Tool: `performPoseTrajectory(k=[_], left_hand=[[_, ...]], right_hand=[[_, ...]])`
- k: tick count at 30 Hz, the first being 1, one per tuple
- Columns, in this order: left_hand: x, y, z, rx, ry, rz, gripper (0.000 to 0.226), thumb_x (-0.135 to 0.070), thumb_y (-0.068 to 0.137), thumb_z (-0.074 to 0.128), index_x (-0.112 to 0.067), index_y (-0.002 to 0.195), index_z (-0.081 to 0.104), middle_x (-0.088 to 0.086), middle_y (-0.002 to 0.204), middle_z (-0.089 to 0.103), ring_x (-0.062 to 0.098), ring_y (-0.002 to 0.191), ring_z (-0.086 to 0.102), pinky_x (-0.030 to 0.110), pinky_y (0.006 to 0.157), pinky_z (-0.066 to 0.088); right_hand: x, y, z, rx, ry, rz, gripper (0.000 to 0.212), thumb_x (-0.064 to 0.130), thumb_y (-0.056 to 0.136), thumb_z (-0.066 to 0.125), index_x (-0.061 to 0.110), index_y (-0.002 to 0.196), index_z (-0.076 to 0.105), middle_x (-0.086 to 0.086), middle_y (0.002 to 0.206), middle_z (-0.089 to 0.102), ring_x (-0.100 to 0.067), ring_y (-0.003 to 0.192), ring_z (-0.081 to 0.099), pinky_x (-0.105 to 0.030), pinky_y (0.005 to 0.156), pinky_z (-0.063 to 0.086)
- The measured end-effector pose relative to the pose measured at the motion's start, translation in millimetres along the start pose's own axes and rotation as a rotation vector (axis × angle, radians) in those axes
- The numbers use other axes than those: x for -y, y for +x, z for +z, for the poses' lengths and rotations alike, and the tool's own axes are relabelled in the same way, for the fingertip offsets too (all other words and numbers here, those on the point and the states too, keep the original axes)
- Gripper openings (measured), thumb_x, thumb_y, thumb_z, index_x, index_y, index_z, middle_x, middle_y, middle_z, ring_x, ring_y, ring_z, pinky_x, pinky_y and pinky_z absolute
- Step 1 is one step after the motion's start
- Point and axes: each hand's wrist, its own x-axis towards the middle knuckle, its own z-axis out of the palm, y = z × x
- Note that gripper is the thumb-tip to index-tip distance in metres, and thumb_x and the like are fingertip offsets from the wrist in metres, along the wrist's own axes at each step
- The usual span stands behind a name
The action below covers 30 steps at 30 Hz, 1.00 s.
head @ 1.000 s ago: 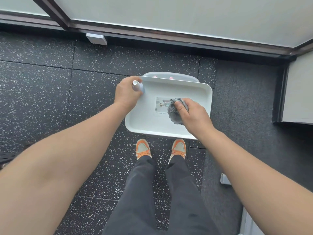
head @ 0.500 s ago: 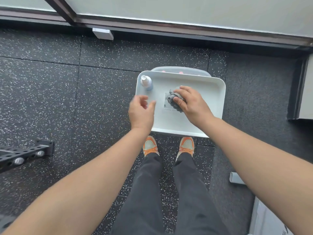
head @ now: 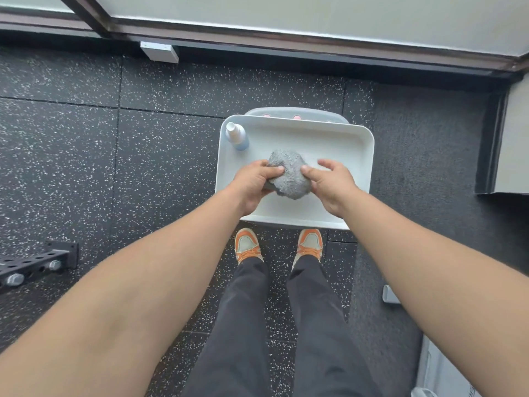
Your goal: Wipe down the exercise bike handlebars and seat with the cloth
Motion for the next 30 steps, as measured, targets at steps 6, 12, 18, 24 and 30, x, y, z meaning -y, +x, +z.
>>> performPoseTrajectory(k=[6,12,18,24,30], left_hand=[[7.9,1.4,-4.6,-0.147,0.162,0.117,0.026,-0.013,0.087,0.07,-0.015,0.111,0.059,0.007,0.087,0.065,0.018,0.052,0.063,0.023,0.042,0.044],[21.3,11.4,-15.2,-0.455,0.945,0.44,0.039,-0.032,0.086,0.069,-0.023,0.122,0.058,-0.001,0.113,0.059,0.017,0.106,0.054,0.033,0.092,0.042],[15.2,35.2,-20.9,-0.041,1.434,0.656,0.057,-0.019,0.078,0.076,-0.022,0.132,0.058,0.009,0.137,0.047,0.033,0.119,0.044,0.042,0.101,0.039],[10.4,33.6,-17.7,-0.033,1.623,0.614,0.059,-0.036,0.078,0.073,-0.028,0.133,0.054,0.006,0.123,0.048,0.028,0.112,0.045,0.042,0.092,0.044],[1.4,24.1,-16.9,-0.055,1.47,0.6,0.054,-0.044,0.082,0.071,-0.03,0.131,0.058,0.003,0.124,0.047,0.022,0.118,0.043,0.033,0.094,0.039]], right_hand=[[7.7,-3.3,2.9,0.01,0.005,-0.165,0.04,-0.011,0.082,0.065,0.014,0.112,0.056,-0.008,0.109,0.063,-0.024,0.099,0.064,-0.036,0.079,0.056],[-4.7,9.6,-2.1,-0.148,-0.765,-0.509,0.047,0.014,0.086,0.068,0.02,0.13,0.054,-0.003,0.129,0.053,-0.017,0.114,0.053,-0.032,0.101,0.041],[-25.2,17.4,0.9,0.034,-1.22,-0.66,0.041,0.018,0.085,0.07,0.015,0.125,0.063,-0.011,0.133,0.05,-0.033,0.119,0.047,-0.035,0.104,0.036],[-27.5,25.0,-5.4,0.097,-1.496,-0.712,0.048,0.018,0.087,0.065,0.019,0.134,0.056,-0.013,0.145,0.042,-0.039,0.119,0.043,-0.046,0.102,0.041],[-22.2,13.8,-4.9,0.072,-1.395,-0.687,0.043,0.036,0.093,0.06,0.021,0.133,0.058,-0.01,0.148,0.039,-0.035,0.127,0.038,-0.043,0.11,0.032]])
